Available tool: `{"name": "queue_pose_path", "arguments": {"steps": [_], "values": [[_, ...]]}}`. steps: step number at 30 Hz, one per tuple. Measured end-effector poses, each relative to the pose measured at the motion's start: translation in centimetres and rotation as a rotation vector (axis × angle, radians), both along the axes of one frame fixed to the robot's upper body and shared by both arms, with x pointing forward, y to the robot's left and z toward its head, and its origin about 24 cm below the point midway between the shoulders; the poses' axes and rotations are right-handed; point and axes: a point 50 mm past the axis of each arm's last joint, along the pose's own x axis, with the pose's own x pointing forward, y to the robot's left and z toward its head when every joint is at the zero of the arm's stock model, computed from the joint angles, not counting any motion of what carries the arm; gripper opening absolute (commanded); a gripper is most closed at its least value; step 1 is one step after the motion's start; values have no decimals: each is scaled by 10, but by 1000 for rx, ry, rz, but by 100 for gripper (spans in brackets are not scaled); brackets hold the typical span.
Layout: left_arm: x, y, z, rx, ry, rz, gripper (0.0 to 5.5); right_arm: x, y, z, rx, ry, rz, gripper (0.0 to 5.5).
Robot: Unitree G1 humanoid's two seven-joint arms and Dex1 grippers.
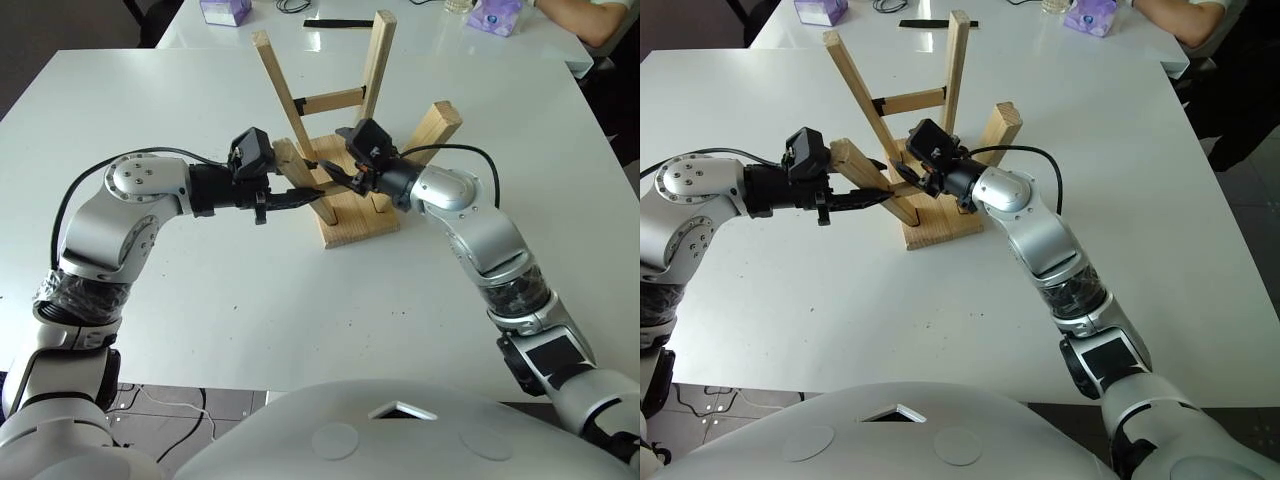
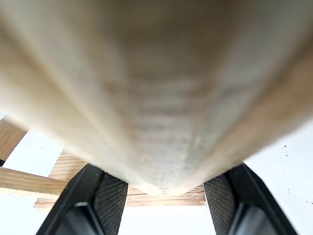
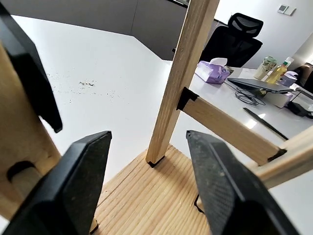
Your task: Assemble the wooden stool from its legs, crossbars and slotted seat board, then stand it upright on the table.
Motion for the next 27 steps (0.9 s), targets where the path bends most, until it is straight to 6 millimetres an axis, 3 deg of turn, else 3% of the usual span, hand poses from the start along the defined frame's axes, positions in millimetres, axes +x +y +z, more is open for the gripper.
{"name": "queue_pose_path", "arguments": {"steps": [10, 16, 17, 20, 22, 23, 25, 27], "values": [[13, -13, -5, 20, 2, -3, 205, 6, -3, -2, -29, -52, -17, 283], [14, -15, -2, 20, -40, -2, 205, 1, -13, 3, 223, 194, 17, 283], [14, -14, 0, 16, -51, 3, 205, 0, -15, 13, 331, 233, 39, 283], [14, -14, -2, 14, -48, 13, 205, 5, -28, 98, 681, 71, 150, 283], [12, -14, -3, 13, -48, 17, 205, 7, -55, 152, 841, -94, 137, 283], [11, -13, -4, 14, -48, 18, 205, 8, -73, 170, 891, -167, 91, 283], [9, -12, -4, 19, -54, 23, 205, 15, -117, 190, 967, -265, -58, 283], [7, -10, -3, 24, -58, 27, 205, 25, -149, 190, 949, -337, -225, 283]]}}
